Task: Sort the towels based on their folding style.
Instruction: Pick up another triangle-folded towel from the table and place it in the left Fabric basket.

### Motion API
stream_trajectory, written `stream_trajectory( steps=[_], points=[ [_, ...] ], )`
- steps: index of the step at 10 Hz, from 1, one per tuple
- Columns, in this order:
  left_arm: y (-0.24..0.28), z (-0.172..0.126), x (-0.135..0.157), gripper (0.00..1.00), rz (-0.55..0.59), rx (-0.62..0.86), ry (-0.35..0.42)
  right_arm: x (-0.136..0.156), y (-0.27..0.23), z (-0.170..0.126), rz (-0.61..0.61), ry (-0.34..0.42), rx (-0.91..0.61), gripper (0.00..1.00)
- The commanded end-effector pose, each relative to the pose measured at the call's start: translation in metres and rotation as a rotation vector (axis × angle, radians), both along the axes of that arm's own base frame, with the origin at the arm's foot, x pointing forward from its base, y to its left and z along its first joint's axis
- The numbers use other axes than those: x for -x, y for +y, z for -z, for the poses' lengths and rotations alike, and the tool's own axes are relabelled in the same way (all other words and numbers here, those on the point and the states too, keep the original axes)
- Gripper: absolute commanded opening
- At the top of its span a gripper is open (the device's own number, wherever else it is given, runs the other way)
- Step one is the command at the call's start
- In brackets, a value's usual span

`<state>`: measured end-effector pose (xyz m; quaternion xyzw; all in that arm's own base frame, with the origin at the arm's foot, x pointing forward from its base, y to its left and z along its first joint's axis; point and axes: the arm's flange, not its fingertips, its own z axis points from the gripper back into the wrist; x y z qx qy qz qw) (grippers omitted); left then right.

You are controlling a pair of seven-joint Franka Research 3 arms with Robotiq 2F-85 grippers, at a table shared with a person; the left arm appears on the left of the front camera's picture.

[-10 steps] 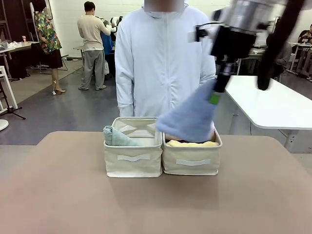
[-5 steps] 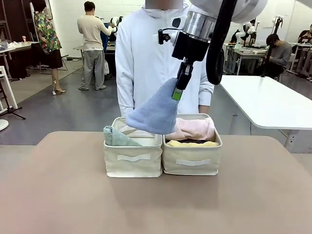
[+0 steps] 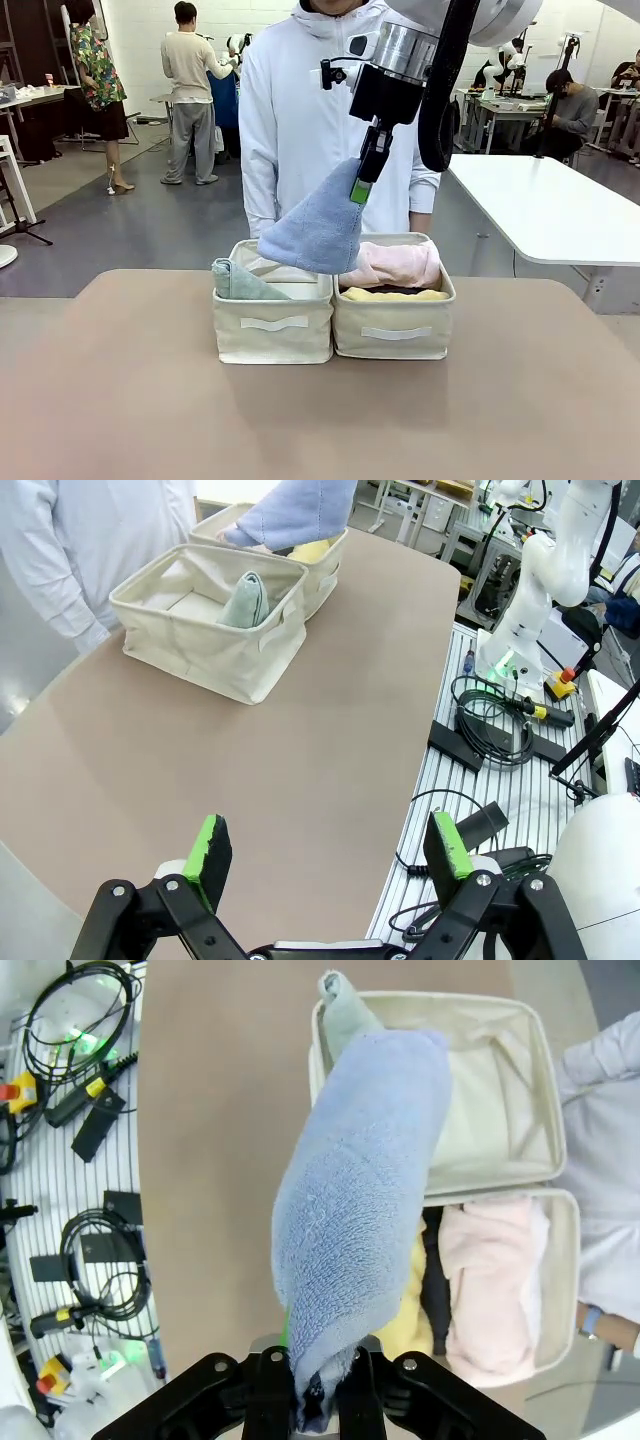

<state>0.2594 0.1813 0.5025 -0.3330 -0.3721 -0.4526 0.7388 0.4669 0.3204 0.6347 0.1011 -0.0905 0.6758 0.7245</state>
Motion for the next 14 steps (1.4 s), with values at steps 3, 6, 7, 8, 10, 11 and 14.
stream_trajectory(
  steps=[3,6,7,8,10,11,14],
  points=[
    [0.001,0.001,0.0,1.0,0.009,0.008,-0.027,-0.02,0.027,0.0,-0.114,0.008,-0.007,0.12],
    [0.001,0.001,0.0,1.0,0.009,0.008,-0.027,-0.048,0.048,0.006,-0.215,-0.022,-0.008,0.12],
    [0.001,0.001,0.0,1.0,0.009,0.008,-0.027,-0.063,0.049,0.015,-0.24,-0.009,-0.023,0.12],
    [0.001,0.001,0.0,1.0,0.009,0.008,-0.027,-0.077,0.048,0.026,-0.246,0.002,-0.034,0.12],
    [0.001,0.001,0.0,1.0,0.009,0.008,-0.027,-0.094,0.045,0.04,-0.248,0.013,-0.06,0.12],
    [0.001,0.001,0.0,1.0,0.009,0.008,-0.027,-0.101,0.045,0.05,-0.261,0.019,-0.06,0.12],
    [0.001,0.001,0.0,1.0,0.009,0.008,-0.027,-0.114,0.043,0.084,-0.29,0.076,-0.042,0.12]
  ],
)
